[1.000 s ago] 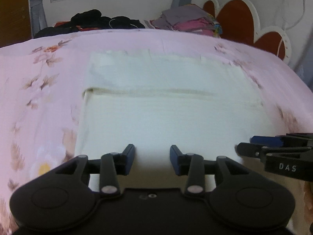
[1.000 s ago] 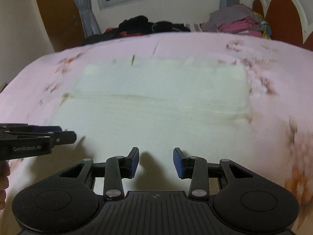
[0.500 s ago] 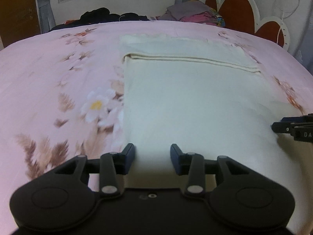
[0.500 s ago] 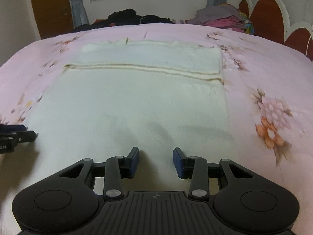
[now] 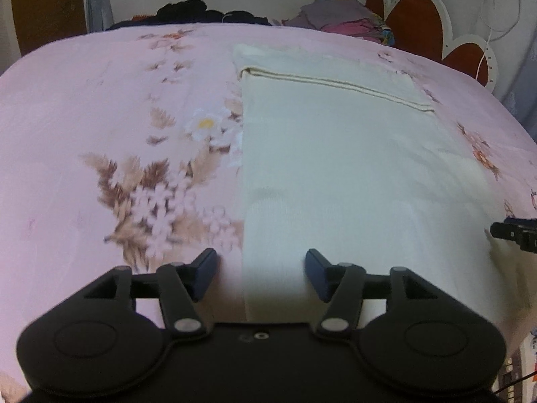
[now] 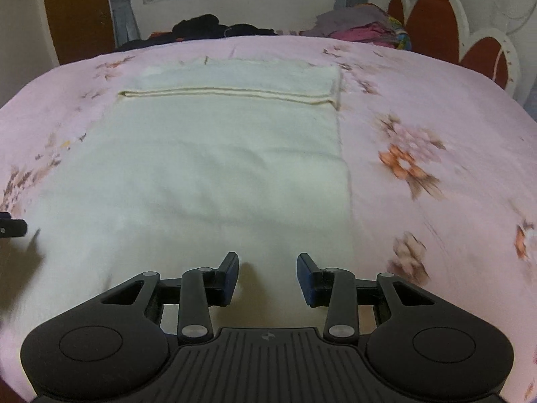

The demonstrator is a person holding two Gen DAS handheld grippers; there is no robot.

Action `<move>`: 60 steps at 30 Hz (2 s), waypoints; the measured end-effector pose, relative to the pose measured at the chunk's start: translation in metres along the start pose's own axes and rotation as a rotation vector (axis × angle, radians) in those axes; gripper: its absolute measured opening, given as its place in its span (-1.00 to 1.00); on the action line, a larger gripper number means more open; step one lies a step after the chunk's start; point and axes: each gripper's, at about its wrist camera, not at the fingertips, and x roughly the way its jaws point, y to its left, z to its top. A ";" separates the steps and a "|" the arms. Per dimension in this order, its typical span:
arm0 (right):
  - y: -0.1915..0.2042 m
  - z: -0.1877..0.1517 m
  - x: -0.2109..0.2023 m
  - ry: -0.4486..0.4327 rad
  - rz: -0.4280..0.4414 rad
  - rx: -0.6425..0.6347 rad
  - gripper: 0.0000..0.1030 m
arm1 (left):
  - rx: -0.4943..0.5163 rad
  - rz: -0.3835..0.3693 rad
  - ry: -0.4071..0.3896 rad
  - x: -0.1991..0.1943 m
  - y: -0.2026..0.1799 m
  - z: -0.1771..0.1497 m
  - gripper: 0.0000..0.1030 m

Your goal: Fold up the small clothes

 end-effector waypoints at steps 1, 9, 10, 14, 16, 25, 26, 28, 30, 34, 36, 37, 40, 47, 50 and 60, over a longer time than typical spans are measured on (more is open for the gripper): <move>-0.003 -0.004 -0.003 0.003 -0.007 0.009 -0.25 | -0.003 -0.005 0.005 -0.002 0.000 -0.003 0.14; -0.019 -0.030 -0.027 0.008 -0.064 0.060 0.10 | -0.061 -0.064 0.053 -0.010 0.008 -0.024 0.13; -0.020 -0.033 -0.031 -0.003 -0.077 0.067 0.58 | -0.064 -0.065 0.057 -0.010 0.009 -0.027 0.12; -0.021 -0.043 -0.038 -0.008 -0.074 0.072 0.63 | -0.068 -0.073 0.065 -0.010 0.011 -0.034 0.11; -0.022 -0.047 -0.037 0.008 -0.063 0.086 0.62 | -0.061 -0.075 0.065 -0.010 0.010 -0.036 0.11; -0.018 -0.057 -0.030 0.084 -0.019 0.135 -0.20 | -0.062 -0.096 0.088 -0.009 0.011 -0.040 0.09; -0.018 -0.057 -0.030 0.089 -0.010 0.132 -0.37 | -0.068 -0.104 0.093 -0.009 0.011 -0.039 0.08; -0.015 -0.056 -0.029 0.094 0.000 0.119 -0.58 | -0.067 -0.109 0.100 -0.008 0.010 -0.039 -0.05; -0.013 -0.056 -0.028 0.094 0.008 0.118 -0.68 | -0.068 -0.123 0.102 -0.008 0.010 -0.039 -0.38; -0.009 -0.054 -0.030 0.099 0.034 0.111 -0.85 | -0.108 -0.182 0.117 -0.006 0.014 -0.036 -0.88; -0.010 -0.052 -0.032 0.092 0.051 0.120 -0.85 | -0.098 -0.198 0.091 -0.009 0.012 -0.032 -0.89; -0.010 -0.050 -0.035 0.086 0.059 0.129 -0.85 | -0.097 -0.209 0.070 -0.012 0.011 -0.028 -0.89; -0.012 -0.040 -0.045 0.047 0.097 0.156 -0.86 | -0.083 -0.228 -0.008 -0.022 0.010 -0.014 -0.91; -0.020 0.006 -0.059 -0.093 0.110 0.182 -0.86 | -0.059 -0.228 -0.173 -0.027 0.005 0.044 -0.92; -0.028 0.035 -0.050 -0.142 0.113 0.184 -0.86 | -0.071 -0.231 -0.203 -0.018 0.005 0.071 -0.92; -0.055 0.137 0.004 -0.230 0.138 0.204 -0.86 | -0.097 -0.203 -0.280 0.032 0.005 0.163 -0.92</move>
